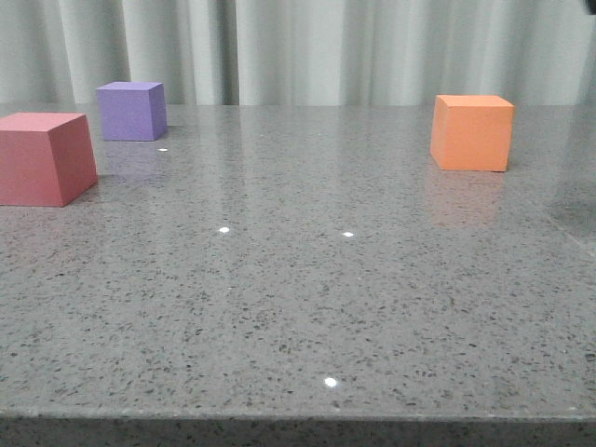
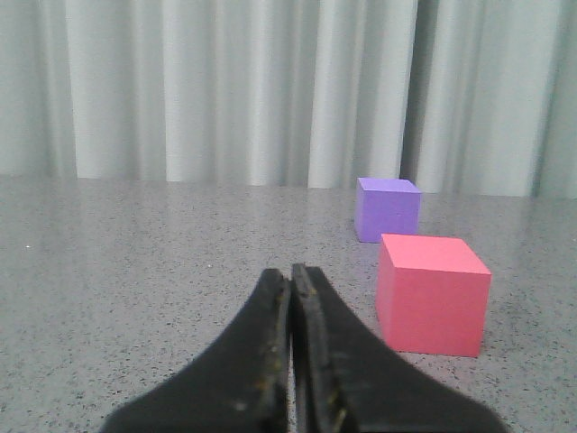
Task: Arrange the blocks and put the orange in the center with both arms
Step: 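Lower the open right gripper over the orange cube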
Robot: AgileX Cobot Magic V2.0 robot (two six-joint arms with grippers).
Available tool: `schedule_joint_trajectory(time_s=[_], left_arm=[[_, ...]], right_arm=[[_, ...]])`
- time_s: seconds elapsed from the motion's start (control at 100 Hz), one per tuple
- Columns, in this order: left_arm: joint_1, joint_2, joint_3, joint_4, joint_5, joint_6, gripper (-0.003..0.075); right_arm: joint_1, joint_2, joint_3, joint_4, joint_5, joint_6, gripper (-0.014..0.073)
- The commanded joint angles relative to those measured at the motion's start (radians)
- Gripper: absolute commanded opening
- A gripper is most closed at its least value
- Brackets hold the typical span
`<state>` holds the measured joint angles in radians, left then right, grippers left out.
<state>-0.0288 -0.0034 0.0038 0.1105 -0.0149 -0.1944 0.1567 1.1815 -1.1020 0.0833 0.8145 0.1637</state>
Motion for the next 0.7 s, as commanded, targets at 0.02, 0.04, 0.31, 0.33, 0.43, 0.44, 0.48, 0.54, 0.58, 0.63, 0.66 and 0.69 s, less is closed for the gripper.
schedule_joint_trajectory(time_s=[0.02, 0.04, 0.31, 0.33, 0.43, 0.44, 0.48, 0.54, 0.58, 0.63, 0.66, 0.69], left_arm=[[0.002, -0.037, 0.041, 0.000, -0.075, -0.002, -0.0020], [0.002, -0.037, 0.041, 0.000, -0.075, -0.002, -0.0020], [0.002, -0.037, 0.041, 0.000, -0.075, -0.002, -0.0020], [0.002, -0.037, 0.041, 0.000, -0.075, -0.002, -0.0020], [0.002, -0.037, 0.041, 0.000, -0.075, -0.002, -0.0020], [0.002, -0.037, 0.041, 0.000, -0.075, -0.002, -0.0020], [0.002, -0.037, 0.041, 0.000, -0.075, -0.002, -0.0020], [0.002, -0.037, 0.041, 0.000, -0.075, -0.002, -0.0020], [0.002, -0.037, 0.041, 0.000, -0.075, -0.002, -0.0020], [0.002, -0.037, 0.041, 0.000, -0.075, -0.002, -0.0020], [0.002, -0.037, 0.041, 0.000, -0.075, -0.002, -0.0020], [0.002, -0.037, 0.041, 0.000, -0.075, -0.002, -0.0020]], right_arm=[[0.023, 0.101, -0.125, 0.005, -0.050, -0.011, 0.0591], [0.028, 0.124, -0.138, 0.004, -0.047, -0.011, 0.0591], [0.036, 0.371, -0.369, -0.049, -0.005, -0.011, 0.0591], [0.036, 0.384, -0.384, -0.049, -0.005, -0.011, 0.0591], [0.036, 0.441, -0.444, -0.049, -0.005, -0.011, 0.0591], [0.036, 0.444, -0.451, -0.049, -0.005, -0.011, 0.0591], [0.036, 0.465, -0.468, -0.049, -0.004, -0.011, 0.0591], [0.036, 0.492, -0.493, -0.049, -0.002, -0.011, 0.0591], [0.036, 0.505, -0.504, -0.049, 0.001, -0.011, 0.0591], [0.036, 0.520, -0.512, -0.049, 0.001, -0.011, 0.0591], [0.036, 0.530, -0.515, -0.049, 0.003, -0.011, 0.0591], [0.036, 0.537, -0.516, -0.049, 0.002, -0.011, 0.0591]])
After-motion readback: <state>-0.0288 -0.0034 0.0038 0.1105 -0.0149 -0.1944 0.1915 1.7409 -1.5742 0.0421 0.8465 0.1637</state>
